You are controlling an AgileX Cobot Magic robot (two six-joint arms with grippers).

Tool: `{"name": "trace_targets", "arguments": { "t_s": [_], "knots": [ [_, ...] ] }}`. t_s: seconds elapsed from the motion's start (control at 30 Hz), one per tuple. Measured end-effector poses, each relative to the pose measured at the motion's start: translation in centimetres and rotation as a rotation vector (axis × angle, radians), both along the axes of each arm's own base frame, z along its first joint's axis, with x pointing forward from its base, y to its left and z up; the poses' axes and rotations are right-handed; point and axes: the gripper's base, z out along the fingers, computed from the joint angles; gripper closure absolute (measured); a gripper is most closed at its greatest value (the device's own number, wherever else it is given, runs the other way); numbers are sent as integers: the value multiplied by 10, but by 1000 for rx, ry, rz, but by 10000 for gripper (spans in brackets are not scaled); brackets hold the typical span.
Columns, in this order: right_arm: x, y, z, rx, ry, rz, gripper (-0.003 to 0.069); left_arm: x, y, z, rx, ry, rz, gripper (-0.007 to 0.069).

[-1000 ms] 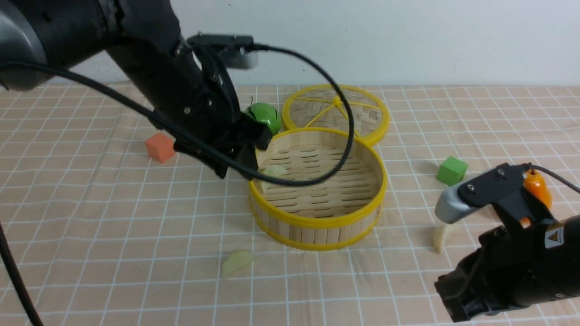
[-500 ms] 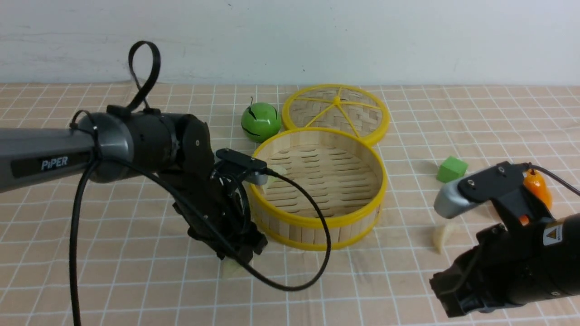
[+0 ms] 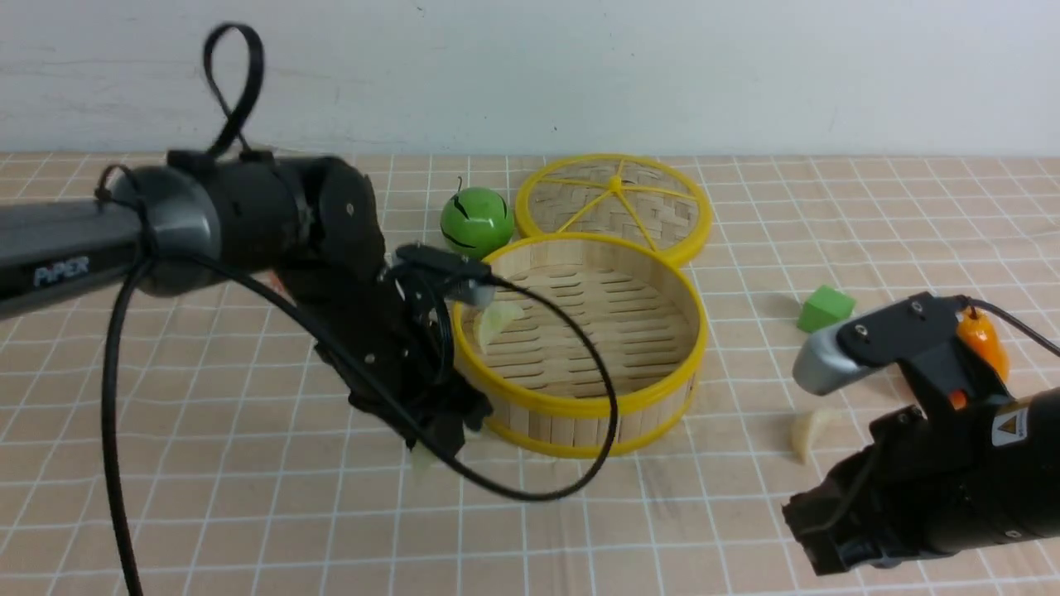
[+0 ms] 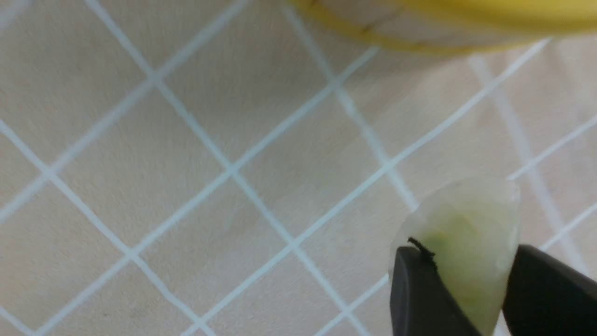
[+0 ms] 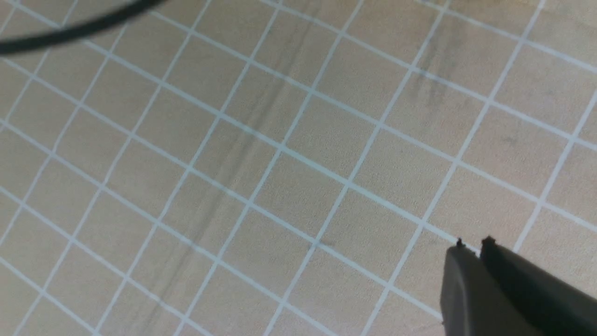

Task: Put the dumplings into the steamer on the table with the brown tablecloth.
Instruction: 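Place the dumpling into the bamboo steamer basket with the left gripper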

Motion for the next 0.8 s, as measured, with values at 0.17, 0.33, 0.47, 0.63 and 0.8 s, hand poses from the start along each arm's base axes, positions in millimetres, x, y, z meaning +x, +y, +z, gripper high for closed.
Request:
{"name": "trace_targets", "arguments": {
  "t_s": [0.17, 0.33, 0.47, 0.63, 0.8],
  "knots": [
    [1, 0, 1, 3, -10, -5, 617, 11, -13, 53, -206, -131, 83, 397],
    [1, 0, 1, 10, -10, -9, 617, 35, -22, 35, -268, -200, 158, 397],
    [1, 0, 1, 9, -8, -8, 617, 48, -26, -5, -228, -133, 173, 397],
    [1, 0, 1, 8, -4, -6, 617, 52, -28, -27, -204, -86, 176, 391],
    [1, 0, 1, 9, -4, -7, 613, 53, -28, -27, -207, -94, 179, 295]
  ]
}}
